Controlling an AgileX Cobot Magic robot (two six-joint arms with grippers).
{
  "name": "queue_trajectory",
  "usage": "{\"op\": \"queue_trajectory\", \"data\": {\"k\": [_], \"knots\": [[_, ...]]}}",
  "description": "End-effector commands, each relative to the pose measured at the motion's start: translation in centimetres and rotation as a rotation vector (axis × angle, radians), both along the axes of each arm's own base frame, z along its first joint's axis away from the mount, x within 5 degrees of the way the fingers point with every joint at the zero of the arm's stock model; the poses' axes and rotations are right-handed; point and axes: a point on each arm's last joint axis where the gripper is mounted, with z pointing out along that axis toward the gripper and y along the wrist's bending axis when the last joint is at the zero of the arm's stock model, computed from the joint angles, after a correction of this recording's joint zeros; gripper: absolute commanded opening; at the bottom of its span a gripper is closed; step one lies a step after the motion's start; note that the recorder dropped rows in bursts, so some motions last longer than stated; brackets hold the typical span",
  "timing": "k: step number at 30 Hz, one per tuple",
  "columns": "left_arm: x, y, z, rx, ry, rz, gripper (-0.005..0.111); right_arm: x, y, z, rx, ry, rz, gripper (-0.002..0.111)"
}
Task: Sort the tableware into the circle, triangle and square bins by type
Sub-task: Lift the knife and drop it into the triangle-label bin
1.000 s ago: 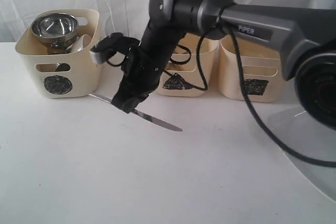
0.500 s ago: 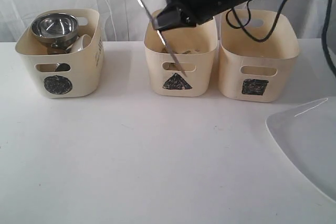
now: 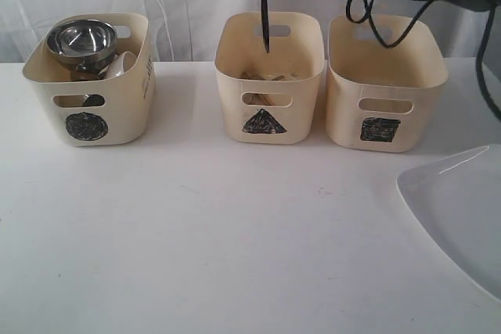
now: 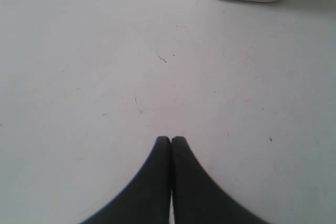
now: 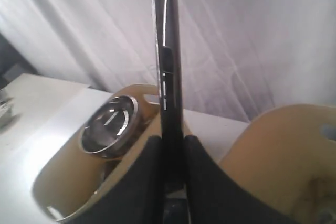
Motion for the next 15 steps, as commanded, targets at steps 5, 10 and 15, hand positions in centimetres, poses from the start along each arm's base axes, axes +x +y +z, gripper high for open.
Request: {"op": "queue_trajectory", "data": {"k": [5, 10, 15], "knots": [[-0.1, 0.0, -0.5, -0.002, 0.022, -0.004, 0.0, 2.0, 0.0, -5.4, -0.041, 0.089, -0.1, 0.008], [-0.1, 0.0, -0.5, -0.002, 0.022, -0.004, 0.0, 1.7, 0.4, -5.6, -0.013, 0.12, -0.062, 0.029], [-0.1, 0.0, -0.5, -0.002, 0.022, -0.004, 0.0, 0.9, 0.6, -4.8, 0.069, 0.181, 0.032, 0.032]]}}
